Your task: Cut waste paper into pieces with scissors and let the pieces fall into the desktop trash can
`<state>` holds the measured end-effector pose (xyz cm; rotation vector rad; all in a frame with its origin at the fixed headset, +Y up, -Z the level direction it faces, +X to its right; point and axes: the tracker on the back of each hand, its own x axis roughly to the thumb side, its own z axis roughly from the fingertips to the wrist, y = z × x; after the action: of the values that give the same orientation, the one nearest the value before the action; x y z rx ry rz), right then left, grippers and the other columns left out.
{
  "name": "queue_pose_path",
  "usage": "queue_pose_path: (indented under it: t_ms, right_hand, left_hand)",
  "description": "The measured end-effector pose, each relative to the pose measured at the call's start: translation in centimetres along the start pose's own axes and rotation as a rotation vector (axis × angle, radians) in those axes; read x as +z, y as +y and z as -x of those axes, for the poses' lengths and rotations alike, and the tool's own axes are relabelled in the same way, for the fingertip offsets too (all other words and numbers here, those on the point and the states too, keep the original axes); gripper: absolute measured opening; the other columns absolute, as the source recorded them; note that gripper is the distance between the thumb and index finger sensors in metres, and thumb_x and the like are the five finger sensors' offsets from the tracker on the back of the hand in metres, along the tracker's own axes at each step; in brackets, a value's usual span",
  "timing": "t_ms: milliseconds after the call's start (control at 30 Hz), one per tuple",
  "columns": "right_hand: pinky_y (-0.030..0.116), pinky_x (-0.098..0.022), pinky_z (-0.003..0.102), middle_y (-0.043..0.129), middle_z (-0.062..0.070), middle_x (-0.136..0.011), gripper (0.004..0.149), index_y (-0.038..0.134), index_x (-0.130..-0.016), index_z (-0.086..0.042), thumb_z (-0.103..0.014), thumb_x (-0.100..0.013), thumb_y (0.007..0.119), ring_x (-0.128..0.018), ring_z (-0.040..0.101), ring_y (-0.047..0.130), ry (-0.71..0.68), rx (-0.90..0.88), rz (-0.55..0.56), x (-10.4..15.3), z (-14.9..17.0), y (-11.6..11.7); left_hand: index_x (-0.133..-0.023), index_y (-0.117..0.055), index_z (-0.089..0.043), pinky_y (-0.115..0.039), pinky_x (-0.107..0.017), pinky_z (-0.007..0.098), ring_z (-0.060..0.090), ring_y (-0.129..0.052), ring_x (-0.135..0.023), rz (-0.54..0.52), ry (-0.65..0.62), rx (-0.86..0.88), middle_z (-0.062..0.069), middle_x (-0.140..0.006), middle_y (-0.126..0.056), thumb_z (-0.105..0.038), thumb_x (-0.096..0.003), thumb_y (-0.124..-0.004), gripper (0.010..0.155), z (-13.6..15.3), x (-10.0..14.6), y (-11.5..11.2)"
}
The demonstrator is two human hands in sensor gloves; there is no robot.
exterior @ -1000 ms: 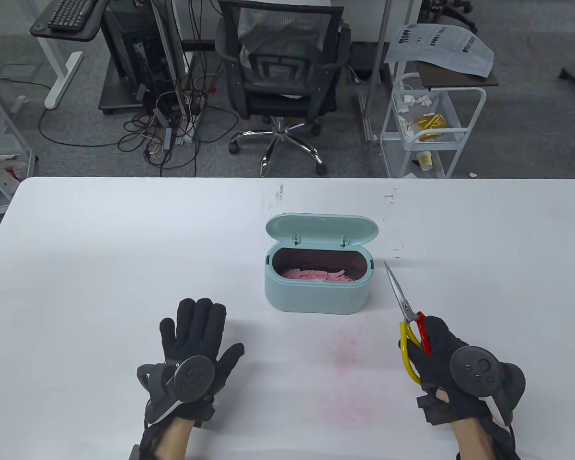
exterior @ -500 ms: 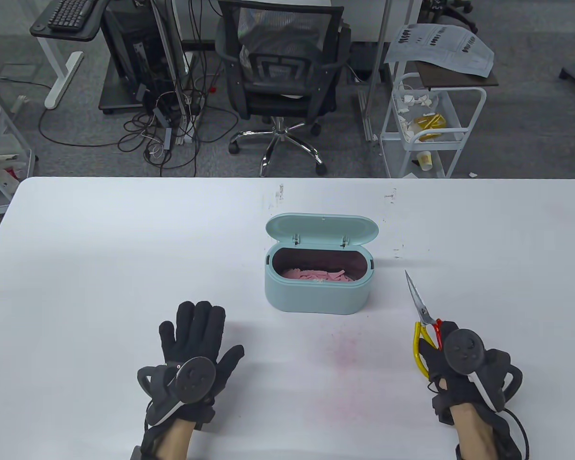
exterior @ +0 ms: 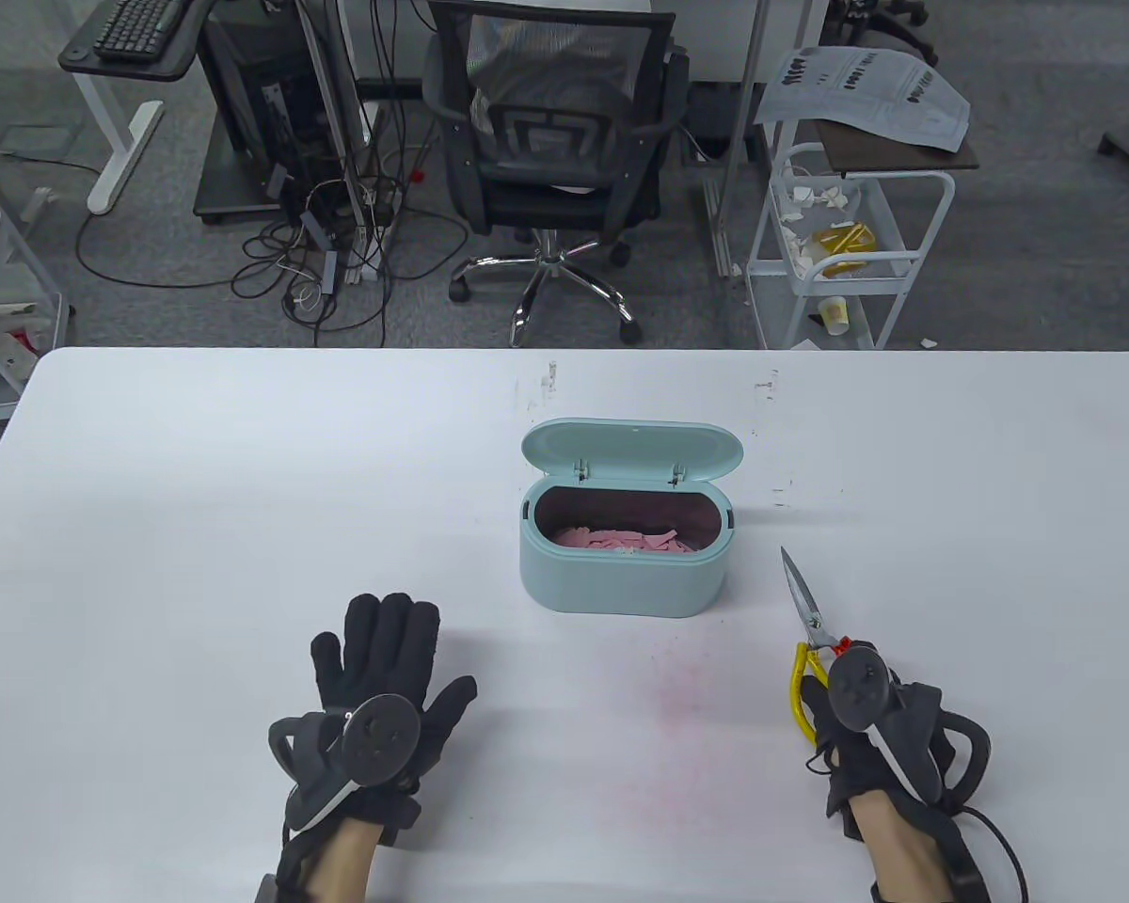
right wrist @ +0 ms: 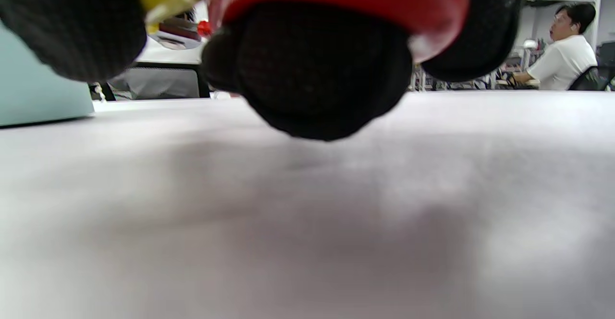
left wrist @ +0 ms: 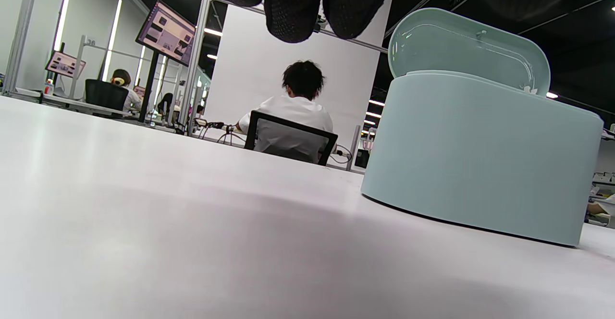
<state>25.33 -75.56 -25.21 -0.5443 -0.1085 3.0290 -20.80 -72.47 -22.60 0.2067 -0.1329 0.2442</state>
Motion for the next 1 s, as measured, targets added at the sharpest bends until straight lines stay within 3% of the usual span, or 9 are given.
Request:
queue_pose_path:
  t_ms: [267, 400, 467, 633, 1000]
  right_hand:
    - [0.077, -0.051, 0.053, 0.089, -0.003, -0.062, 0.075, 0.060, -0.087, -0.011, -0.058, -0.033, 0.082, -0.024, 0.014, 0.102, 0.038, 0.067, -0.032, 0.3, -0.3, 0.1]
    - [0.077, -0.052, 0.053, 0.085, -0.003, -0.070, 0.075, 0.058, -0.091, -0.015, -0.058, -0.034, 0.082, -0.030, 0.012, 0.103, 0.027, 0.156, -0.124, 0.6, -0.9, 0.5]
    - [0.077, -0.052, 0.052, 0.082, 0.000, -0.074, 0.074, 0.062, -0.092, -0.018, -0.057, -0.033, 0.083, -0.033, 0.012, 0.103, 0.031, 0.148, -0.078, 0.7, -1.2, 0.2]
    - [0.080, -0.050, 0.052, 0.079, 0.004, -0.078, 0.072, 0.065, -0.092, -0.018, -0.057, -0.033, 0.083, -0.036, 0.011, 0.104, 0.066, 0.151, -0.101, 1.0, -1.2, 0.1]
    - [0.082, -0.048, 0.050, 0.091, -0.001, -0.068, 0.070, 0.075, -0.087, -0.019, -0.057, -0.029, 0.089, -0.036, 0.011, 0.109, 0.079, 0.160, -0.078, 1.3, -1.3, -0.7]
  left_hand:
    - [-0.115, -0.053, -0.029, -0.034, -0.076, 0.067, 0.039, -0.043, -0.117, -0.010, 0.002, 0.008, 0.009, -0.124, -0.052, -0.072, -0.0464, -0.060, 0.081, 0.1, 0.0, 0.2]
    - [-0.115, -0.052, -0.029, -0.034, -0.076, 0.067, 0.039, -0.042, -0.117, -0.013, 0.003, 0.006, 0.009, -0.124, -0.052, -0.072, -0.0464, -0.060, 0.081, 0.1, 0.0, 0.2]
    - [-0.114, -0.053, -0.029, -0.034, -0.076, 0.067, 0.039, -0.043, -0.117, -0.013, 0.005, 0.009, 0.009, -0.124, -0.052, -0.071, -0.0467, -0.060, 0.080, 0.1, 0.0, 0.1]
    - [-0.114, -0.053, -0.029, -0.034, -0.076, 0.067, 0.039, -0.043, -0.117, -0.018, 0.003, 0.008, 0.009, -0.124, -0.053, -0.071, -0.0467, -0.060, 0.080, 0.1, 0.0, 0.1]
    - [-0.114, -0.054, -0.029, -0.034, -0.076, 0.067, 0.039, -0.043, -0.117, -0.014, 0.002, 0.002, 0.009, -0.124, -0.052, -0.071, -0.0467, -0.061, 0.080, 0.1, 0.1, 0.1]
